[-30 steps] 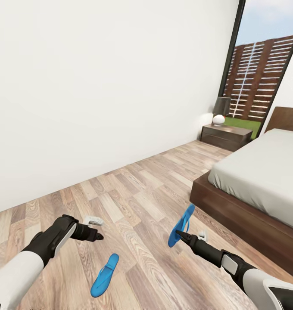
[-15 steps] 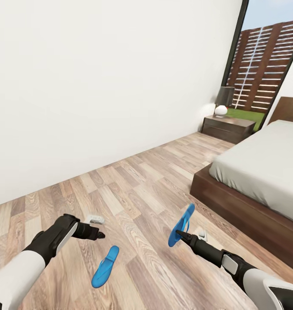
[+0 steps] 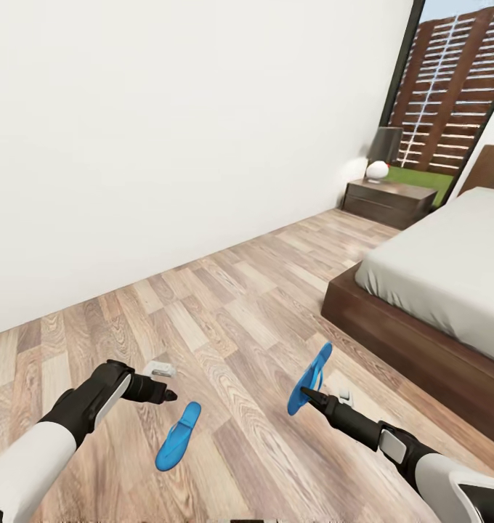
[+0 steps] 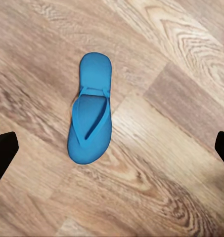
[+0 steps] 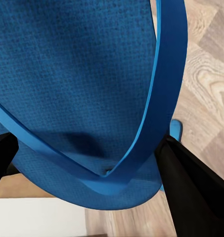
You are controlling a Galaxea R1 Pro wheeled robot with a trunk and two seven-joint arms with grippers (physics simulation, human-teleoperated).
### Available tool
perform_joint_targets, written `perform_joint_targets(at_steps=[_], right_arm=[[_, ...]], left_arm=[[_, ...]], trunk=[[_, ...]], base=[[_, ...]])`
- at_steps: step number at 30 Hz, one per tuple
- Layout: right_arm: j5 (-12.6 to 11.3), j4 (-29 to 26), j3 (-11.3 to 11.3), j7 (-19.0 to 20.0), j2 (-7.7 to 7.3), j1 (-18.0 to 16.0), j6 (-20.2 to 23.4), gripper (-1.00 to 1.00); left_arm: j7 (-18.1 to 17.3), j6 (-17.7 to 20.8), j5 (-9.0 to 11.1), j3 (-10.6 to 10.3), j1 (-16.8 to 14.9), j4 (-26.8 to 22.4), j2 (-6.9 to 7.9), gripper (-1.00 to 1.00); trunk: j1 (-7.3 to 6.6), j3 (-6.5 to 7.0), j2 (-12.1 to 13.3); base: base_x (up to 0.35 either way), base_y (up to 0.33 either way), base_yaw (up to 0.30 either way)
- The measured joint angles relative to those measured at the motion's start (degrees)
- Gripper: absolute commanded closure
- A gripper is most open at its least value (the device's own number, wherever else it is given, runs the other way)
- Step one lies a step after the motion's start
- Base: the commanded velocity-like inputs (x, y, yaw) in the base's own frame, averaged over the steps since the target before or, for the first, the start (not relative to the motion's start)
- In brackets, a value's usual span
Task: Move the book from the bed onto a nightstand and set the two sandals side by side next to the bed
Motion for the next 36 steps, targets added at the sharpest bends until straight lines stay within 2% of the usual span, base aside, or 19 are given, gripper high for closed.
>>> perform_joint_targets(at_steps=[16, 18, 21, 23, 36], right_arm=[[-0.1, 0.3, 0.0, 0.2, -0.4, 0.0, 0.0, 1.0], [-0.1, 0.3, 0.1, 0.2, -0.43, 0.0, 0.0, 1.0], [-0.1, 0.3, 0.1, 0.2, -0.46, 0.0, 0.0, 1.0], [-0.1, 0.3, 0.1, 0.2, -0.46, 0.0, 0.0, 1.0], [-0.2, 0.4, 0.0, 1.5, -0.53, 0.0, 0.0, 1.0]], left_arm=[[1.0, -0.4, 0.0, 0.3, -0.1, -0.5, 0.54, -1.0], [1.4, -0.5, 0.0, 0.6, -0.3, -0.6, 0.64, -1.0], [3.1, -0.5, 0.0, 2.5, -1.0, -0.7, 0.74, -1.0], [3.7, -0.5, 0.1, 3.0, -1.1, -0.8, 0.75, -1.0], [4.2, -0.4, 0.1, 3.6, -1.2, -1.2, 0.72, -1.0]], trunk=[[0.41, -3.55, -0.2], [0.46, -3.99, -0.2], [0.54, -4.66, -0.3], [0.59, -5.1, -0.3], [0.93, -7.98, -0.5]], base=[[0.0, 0.0, 0.0], [0.0, 0.0, 0.0], [0.0, 0.0, 0.0], [0.0, 0.0, 0.0], [0.0, 0.0, 0.0]])
